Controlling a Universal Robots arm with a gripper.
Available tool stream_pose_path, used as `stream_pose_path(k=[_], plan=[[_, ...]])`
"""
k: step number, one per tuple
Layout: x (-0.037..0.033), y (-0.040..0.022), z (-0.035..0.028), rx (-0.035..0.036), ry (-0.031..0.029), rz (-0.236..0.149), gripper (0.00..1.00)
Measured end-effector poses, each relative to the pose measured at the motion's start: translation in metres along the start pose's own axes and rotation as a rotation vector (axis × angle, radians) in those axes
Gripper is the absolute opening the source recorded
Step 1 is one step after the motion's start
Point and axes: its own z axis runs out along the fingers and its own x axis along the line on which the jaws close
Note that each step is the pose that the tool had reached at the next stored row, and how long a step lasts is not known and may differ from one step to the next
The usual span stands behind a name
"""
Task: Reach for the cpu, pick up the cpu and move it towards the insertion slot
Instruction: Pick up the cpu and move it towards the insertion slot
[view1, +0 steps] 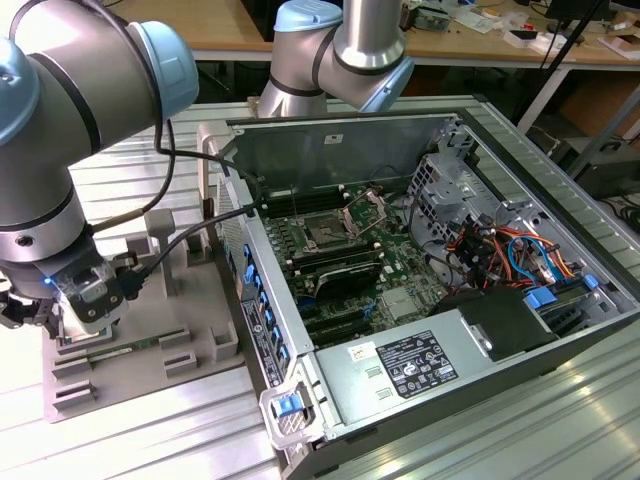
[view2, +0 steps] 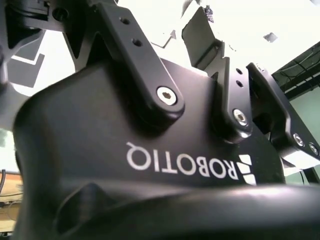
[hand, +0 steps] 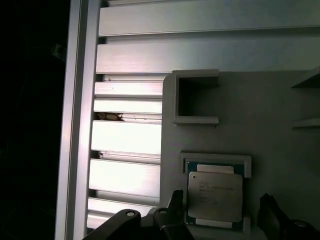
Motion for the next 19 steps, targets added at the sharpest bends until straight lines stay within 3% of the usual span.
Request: stream_pose_path(k=[4,6,16,17,18,19], plan=[[0.0007,0.0013,0.0067,0.0002,0.0005,0.000,0.69],[0.0005,0.0019,0.0077,-0.0040,-0.0009,-0.001,0.69],[0.0007,0.0024,0.0080,-0.0052,-0.0001,-0.005,0.69],[0.0009,0.0024,0.0078,-0.0051,0.0008,-0.004,0.68],[0.0011,0.0026,0.0077,-0.0049,0.0007,-0.004,0.56],[0.0011,0.0026,0.0078,-0.0049,0.0003,-0.004,0.56]])
